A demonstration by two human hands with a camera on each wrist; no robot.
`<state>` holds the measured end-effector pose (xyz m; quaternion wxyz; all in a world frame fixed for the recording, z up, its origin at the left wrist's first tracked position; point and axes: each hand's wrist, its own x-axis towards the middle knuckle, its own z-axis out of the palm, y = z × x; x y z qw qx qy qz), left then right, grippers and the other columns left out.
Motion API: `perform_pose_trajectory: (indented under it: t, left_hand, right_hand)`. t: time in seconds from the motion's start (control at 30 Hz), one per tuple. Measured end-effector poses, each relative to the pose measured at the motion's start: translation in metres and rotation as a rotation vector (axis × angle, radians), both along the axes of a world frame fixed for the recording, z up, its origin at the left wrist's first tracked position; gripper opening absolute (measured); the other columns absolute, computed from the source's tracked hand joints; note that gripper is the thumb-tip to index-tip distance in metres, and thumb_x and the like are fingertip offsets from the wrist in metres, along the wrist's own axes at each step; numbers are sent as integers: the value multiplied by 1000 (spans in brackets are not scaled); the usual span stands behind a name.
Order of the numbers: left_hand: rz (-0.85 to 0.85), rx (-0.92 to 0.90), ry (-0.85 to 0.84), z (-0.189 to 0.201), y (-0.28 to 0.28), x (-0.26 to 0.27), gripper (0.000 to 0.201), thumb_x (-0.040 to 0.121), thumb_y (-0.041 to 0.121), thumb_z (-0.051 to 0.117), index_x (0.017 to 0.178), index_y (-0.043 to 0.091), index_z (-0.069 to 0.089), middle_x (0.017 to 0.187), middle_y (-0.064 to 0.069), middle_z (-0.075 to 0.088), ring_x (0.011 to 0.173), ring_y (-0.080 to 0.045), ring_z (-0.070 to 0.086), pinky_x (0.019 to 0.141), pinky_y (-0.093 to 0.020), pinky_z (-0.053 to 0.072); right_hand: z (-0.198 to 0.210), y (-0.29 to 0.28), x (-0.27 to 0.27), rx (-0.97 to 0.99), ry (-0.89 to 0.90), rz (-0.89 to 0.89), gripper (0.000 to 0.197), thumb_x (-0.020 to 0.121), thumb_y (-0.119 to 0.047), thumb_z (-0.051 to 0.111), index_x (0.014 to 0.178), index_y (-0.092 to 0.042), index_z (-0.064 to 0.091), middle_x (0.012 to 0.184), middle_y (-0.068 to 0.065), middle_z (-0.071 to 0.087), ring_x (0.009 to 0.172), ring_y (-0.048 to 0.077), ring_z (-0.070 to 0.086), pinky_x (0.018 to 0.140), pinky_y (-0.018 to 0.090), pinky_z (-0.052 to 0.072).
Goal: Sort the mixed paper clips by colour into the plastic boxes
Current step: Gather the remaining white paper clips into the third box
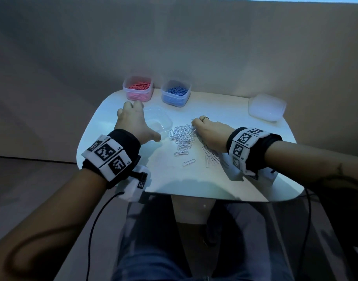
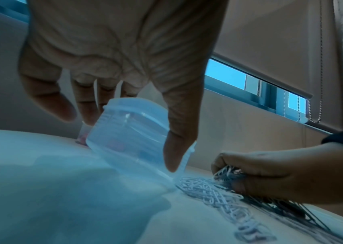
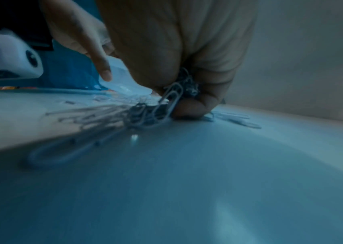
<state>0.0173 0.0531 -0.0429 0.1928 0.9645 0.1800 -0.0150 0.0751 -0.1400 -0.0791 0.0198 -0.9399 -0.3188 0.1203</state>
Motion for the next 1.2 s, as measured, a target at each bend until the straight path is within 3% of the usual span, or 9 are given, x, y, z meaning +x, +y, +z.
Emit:
perform_pose_trajectory:
  t: [0.1, 0.13, 0.27, 0.53, 0.8, 1.0, 1.1, 1.17, 1.2]
  left_hand:
    - [-5, -10, 0, -1, 0, 1, 87, 63, 28, 83, 133, 8, 36, 130, -14, 39, 124, -29, 34, 98, -36, 36]
    - [-6, -14, -3, -1, 0, 2, 87, 63, 28, 83, 133, 8, 36, 130, -14, 39, 124, -29, 34, 98, -36, 36]
    - [-25, -34, -28, 1, 0, 6, 87, 61, 27, 83, 133, 8, 37, 131, -13, 38, 125, -28, 34, 98, -34, 35]
    - [-172, -146, -102, 9, -21, 17, 88, 57, 24, 87, 132, 13, 41, 131, -10, 41, 122, -25, 39, 100, -35, 37]
    - [-244, -214, -166, 21, -15, 21, 79, 54, 22, 87, 122, 12, 46, 109, -3, 38, 98, -15, 36, 77, -22, 30]
    - [-289, -246, -173, 17, -16, 19, 84, 56, 17, 86, 129, 13, 44, 125, -8, 42, 101, -12, 36, 79, -18, 30]
    - [-239, -295, -173, 17, -16, 22, 81, 57, 17, 86, 128, 14, 45, 125, -8, 43, 101, -12, 37, 76, -18, 30]
    - [-210, -313, -178, 19, -13, 24, 79, 58, 17, 85, 126, 13, 46, 122, -7, 43, 101, -13, 38, 77, -20, 31]
    - [-197, -313, -182, 21, -11, 24, 78, 58, 17, 85, 125, 13, 46, 118, -6, 42, 100, -14, 38, 77, -22, 32]
  right_hand:
    - [2, -4, 8, 147, 118, -106, 27, 95, -4, 37, 122, -3, 37, 118, 18, 45, 92, 35, 54, 84, 41, 46]
    - [5, -7, 11, 214, 159, -152, 27, 96, -5, 34, 123, -2, 36, 114, 18, 47, 96, 33, 53, 84, 38, 44]
    - [20, -16, 22, 513, 299, -311, 14, 100, -13, 29, 112, -9, 35, 74, -1, 41, 65, 15, 41, 52, 19, 37]
    - [72, 20, 10, 1115, 684, -348, 12, 100, -11, 32, 112, -13, 32, 80, 1, 40, 59, 7, 39, 41, 11, 40]
    - [74, 53, 4, 892, 513, -207, 6, 98, -8, 33, 103, -10, 36, 69, 2, 39, 52, 11, 35, 41, 19, 32]
    - [89, 63, 14, 217, 360, -144, 17, 93, -16, 48, 78, -9, 49, 64, 5, 52, 49, 12, 43, 47, 20, 36]
    - [103, 74, 22, 120, 315, -122, 26, 89, -29, 59, 68, -16, 53, 51, -2, 63, 43, 7, 58, 46, 19, 47]
    - [112, 78, 23, 199, 356, -120, 12, 87, -24, 63, 92, -14, 66, 87, 4, 74, 66, 5, 70, 60, 20, 57]
    - [117, 78, 22, 228, 364, -110, 24, 85, -21, 65, 106, -11, 66, 106, 11, 70, 78, 10, 72, 70, 26, 58]
